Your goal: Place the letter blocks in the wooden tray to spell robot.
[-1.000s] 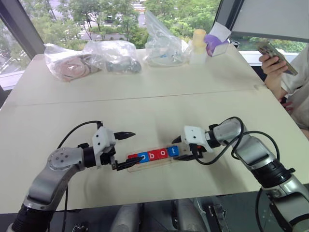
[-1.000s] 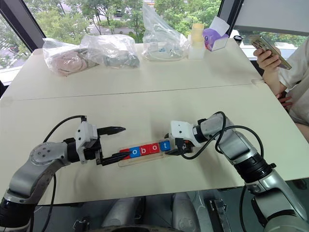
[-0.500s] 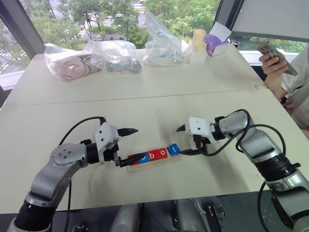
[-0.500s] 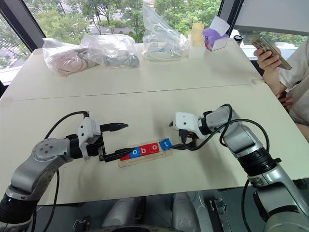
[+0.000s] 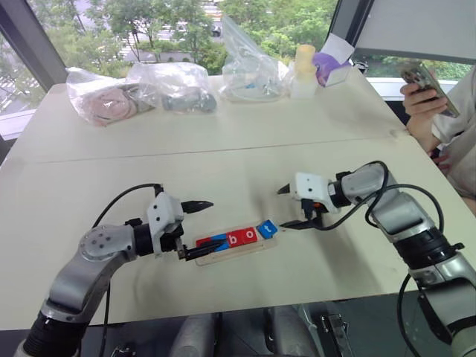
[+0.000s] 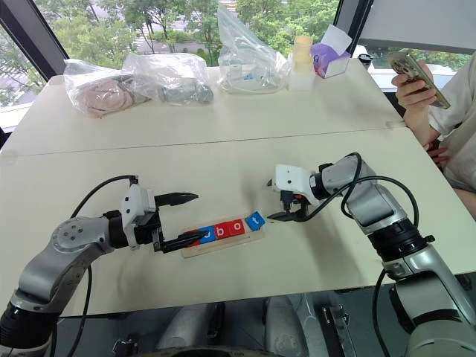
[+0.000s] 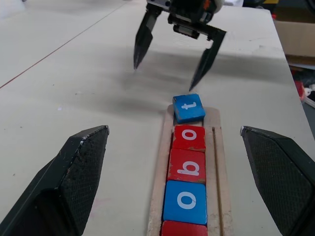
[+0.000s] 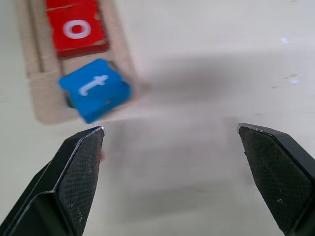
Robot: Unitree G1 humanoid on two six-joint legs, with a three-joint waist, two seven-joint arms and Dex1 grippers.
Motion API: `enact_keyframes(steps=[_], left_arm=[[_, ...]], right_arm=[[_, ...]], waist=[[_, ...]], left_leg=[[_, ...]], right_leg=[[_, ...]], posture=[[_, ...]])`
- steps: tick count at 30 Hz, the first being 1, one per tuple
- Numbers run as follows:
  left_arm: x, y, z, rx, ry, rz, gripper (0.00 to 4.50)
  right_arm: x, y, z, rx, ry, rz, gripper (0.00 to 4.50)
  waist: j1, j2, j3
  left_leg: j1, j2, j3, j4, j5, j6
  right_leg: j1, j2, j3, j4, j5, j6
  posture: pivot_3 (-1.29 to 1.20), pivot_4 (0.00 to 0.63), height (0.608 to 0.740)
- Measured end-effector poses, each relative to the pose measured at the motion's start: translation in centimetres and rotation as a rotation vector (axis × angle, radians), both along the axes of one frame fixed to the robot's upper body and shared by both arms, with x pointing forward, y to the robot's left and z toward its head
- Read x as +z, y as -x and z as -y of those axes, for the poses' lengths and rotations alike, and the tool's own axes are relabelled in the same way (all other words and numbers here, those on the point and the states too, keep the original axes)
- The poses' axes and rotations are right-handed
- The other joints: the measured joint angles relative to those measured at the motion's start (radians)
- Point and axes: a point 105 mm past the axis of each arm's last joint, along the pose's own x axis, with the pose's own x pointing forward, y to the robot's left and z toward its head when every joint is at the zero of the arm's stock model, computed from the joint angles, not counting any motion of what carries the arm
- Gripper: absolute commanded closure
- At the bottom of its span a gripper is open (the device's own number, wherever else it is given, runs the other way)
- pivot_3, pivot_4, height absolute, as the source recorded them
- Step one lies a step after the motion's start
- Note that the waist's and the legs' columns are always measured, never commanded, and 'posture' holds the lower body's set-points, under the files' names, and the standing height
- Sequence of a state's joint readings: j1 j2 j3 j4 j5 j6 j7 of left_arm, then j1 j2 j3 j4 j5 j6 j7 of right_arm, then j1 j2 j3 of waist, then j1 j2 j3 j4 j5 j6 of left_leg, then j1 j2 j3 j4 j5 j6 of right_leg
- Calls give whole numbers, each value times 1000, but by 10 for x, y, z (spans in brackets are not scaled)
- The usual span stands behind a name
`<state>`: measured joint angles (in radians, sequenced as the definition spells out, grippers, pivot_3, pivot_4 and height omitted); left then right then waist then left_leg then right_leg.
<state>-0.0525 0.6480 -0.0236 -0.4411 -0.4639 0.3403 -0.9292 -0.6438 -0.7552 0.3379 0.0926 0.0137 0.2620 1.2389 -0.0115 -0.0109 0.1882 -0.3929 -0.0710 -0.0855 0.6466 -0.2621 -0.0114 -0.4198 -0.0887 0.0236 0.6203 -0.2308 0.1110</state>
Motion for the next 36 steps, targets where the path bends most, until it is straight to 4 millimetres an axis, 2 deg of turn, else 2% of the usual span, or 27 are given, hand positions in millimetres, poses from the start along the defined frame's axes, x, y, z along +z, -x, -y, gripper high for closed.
enact_keyframes(steps=[12,19,25,30,36], left_arm=[[-2,0,-1,4,0,4,0],[-4,1,-2,9,-5,6,0],[-7,-1,-4,20,-2,1,0],[-2,-5,-3,29,-3,7,0],[5,-6,1,28,-3,16,0]], right_arm=[[-2,-1,-10,15,-32,-4,34],[3,7,-24,64,-46,-2,34],[-3,15,-31,88,-45,-28,34],[-1,14,-31,87,-45,-22,34],[11,6,-22,58,-35,14,34]], waist=[[0,0,0],[0,0,0],[0,0,0],[0,0,0],[0,0,0]], left_leg=[[0,0,0,0,0,0],[0,0,0,0,0,0],[0,0,0,0,0,0],[0,0,0,0,0,0],[0,0,0,0,0,0]], right_leg=[[0,0,0,0,0,0],[0,0,0,0,0,0],[0,0,0,0,0,0],[0,0,0,0,0,0],[0,0,0,0,0,0]], posture=[[0,150,740],[0,150,740],[0,150,740],[0,150,740],[0,150,740]])
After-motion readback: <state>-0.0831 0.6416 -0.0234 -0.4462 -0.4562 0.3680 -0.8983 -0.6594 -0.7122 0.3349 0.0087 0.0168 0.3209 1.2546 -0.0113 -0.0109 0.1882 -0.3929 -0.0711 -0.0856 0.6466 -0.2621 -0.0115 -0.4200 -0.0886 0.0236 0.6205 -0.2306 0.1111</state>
